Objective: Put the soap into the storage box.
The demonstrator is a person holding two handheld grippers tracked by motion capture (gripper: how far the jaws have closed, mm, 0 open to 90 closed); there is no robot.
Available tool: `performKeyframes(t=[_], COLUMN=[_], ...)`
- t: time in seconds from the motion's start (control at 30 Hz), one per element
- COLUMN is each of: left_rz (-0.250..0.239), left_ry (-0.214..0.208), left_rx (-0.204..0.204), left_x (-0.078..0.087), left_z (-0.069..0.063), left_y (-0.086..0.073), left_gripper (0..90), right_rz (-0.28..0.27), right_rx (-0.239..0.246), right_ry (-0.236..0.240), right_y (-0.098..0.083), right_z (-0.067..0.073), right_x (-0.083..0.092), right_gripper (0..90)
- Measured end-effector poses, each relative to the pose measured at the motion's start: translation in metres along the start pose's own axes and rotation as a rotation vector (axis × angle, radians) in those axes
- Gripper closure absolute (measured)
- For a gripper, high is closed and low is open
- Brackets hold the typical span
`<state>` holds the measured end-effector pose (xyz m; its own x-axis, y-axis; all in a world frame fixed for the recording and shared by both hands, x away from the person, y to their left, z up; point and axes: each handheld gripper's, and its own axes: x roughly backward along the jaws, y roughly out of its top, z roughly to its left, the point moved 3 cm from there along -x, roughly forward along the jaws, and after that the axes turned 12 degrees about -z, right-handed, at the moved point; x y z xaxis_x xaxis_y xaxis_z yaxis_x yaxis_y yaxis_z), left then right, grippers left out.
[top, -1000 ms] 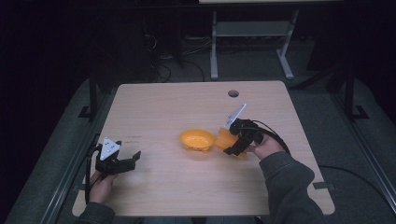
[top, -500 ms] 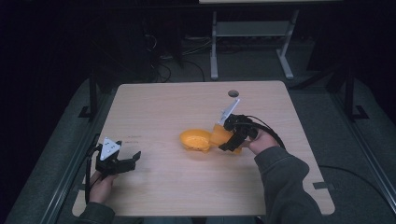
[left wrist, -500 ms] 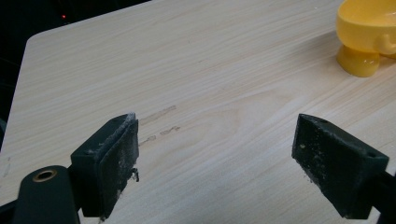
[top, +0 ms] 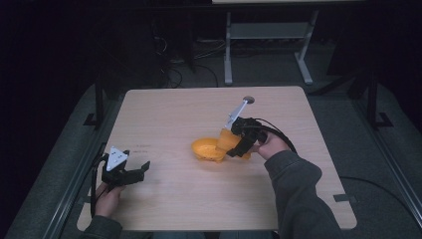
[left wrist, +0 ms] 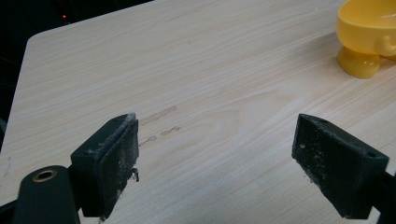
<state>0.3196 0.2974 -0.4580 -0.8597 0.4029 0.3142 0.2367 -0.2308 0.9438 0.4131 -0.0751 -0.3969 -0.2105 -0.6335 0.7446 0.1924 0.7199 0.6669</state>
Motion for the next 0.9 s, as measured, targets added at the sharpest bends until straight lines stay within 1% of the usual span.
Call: performKeyframes(t=[0.13, 0.23, 0.3, 0.33, 0.5, 0.6, 0.9], left_rz=[-0.003, -0.002, 0.001, 0.000, -0.003, -0.008, -0.009], left_ry=[0.000, 0.000, 0.001, 0.002, 0.002, 0.002, 0.002], left_rx=[0.000, 0.001, 0.002, 0.004, 0.006, 0.006, 0.006], left_x=[0.000, 0.000, 0.000, 0.000, 0.000, 0.000, 0.000], left_z=[0.000, 0.000, 0.000, 0.000, 0.000, 0.000, 0.000], left_y=[0.000, 0.000, 0.000, 0.000, 0.000, 0.000, 0.000], left_gripper=[14.0, 14.0, 14.0, 14.0, 14.0, 14.0, 14.0], right_rz=[0.012, 0.016, 0.008, 0.012, 0.017, 0.028, 0.027], right_rx=[0.011, 0.017, 0.021, 0.029, 0.037, 0.054, 0.052], right_ry=[0.011, 0.014, 0.020, 0.025, 0.032, 0.038, 0.056], right_y=[0.007, 0.010, 0.013, 0.016, 0.023, 0.028, 0.032], right_z=[-0.001, -0.002, -0.003, -0.004, -0.003, -0.003, -0.004], right_x=[-0.005, -0.007, -0.009, -0.011, -0.015, -0.020, -0.030], right_gripper=[20.3, 20.3, 20.3, 20.3, 20.3, 20.3, 20.3])
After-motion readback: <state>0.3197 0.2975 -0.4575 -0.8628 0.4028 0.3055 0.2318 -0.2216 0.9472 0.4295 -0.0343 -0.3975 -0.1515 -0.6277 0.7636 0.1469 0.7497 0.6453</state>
